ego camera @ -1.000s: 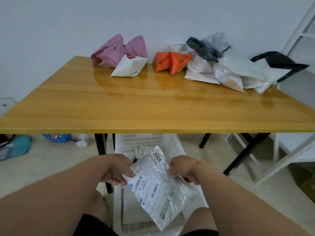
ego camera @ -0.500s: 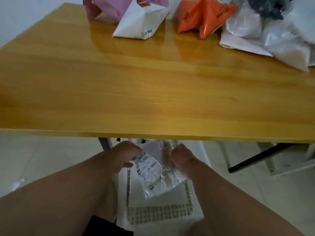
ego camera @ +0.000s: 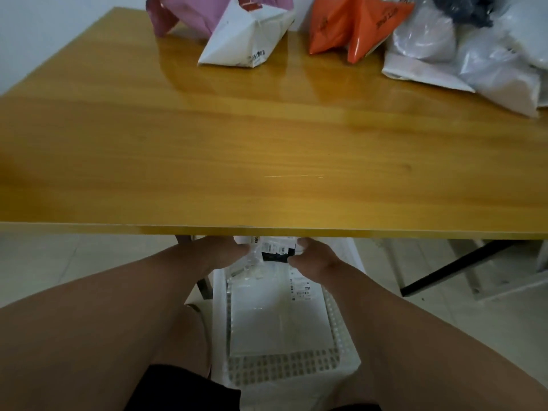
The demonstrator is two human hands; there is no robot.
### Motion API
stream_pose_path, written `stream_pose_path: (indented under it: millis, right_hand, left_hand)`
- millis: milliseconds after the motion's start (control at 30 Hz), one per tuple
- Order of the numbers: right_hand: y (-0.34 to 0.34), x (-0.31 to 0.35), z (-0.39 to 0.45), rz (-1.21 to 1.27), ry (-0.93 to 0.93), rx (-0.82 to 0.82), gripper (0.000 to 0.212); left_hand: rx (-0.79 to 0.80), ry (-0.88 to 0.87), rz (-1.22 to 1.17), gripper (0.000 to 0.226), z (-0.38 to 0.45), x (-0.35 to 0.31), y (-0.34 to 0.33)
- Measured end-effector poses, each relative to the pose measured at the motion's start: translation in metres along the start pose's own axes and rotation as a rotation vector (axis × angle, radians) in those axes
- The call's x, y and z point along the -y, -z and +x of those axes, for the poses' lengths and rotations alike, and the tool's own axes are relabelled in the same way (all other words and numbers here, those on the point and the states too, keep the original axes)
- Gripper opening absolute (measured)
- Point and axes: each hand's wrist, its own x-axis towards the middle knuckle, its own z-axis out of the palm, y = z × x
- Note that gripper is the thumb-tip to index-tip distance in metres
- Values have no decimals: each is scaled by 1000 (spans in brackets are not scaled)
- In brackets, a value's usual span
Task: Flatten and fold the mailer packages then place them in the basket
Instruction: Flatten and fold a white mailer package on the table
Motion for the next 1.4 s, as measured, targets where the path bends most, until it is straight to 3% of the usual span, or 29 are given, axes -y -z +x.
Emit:
stream_pose_path:
  millis: [67,200,400,467,567,667,733,833,1000,1067,1233,1400]
  right_hand:
    - [1,0,-12,-84,53,73,54]
    - [5,8,-39,-316,108,227,43]
    - [35,31,-98,-487,168,179,53]
    - [47,37,-120,-485,186,147,50]
    - [68,41,-144,-400,155,139,35]
    - [90,41,-165,-274,103,185,39]
    - [103,43,-178,-214,96,233,39]
    - [121,54,-187,-48,169,119,30]
    - [141,81,-178,16,360,-210,21]
    - [146,93,-164,14,409,-294,17]
    - [151,130,-115,-45,458,-435,26]
    - [155,171,-65,-2,468,-464,36]
  left_hand:
    - [86,-59,140,74,-7,-1,1]
    - [207,-65,404,74,-38,-14,8]
    - [211,-100,536,69,-99,-56,28]
    - [220,-92,508,63,-122,-70,34]
    - [362,1,366,54,-150,-83,41]
    - [508,49,316,50,-173,-98,49]
    - [506,19,268,48,-186,-110,58]
    - [315,-114,215,41,-193,-126,78]
    - [-297,-350,203,30,-170,-131,113]
    - [-442,-356,164,31,-155,-125,124]
    - [-550,-326,-3,41,-108,-105,152]
    - [-608,-283,-10,47,-58,-97,184]
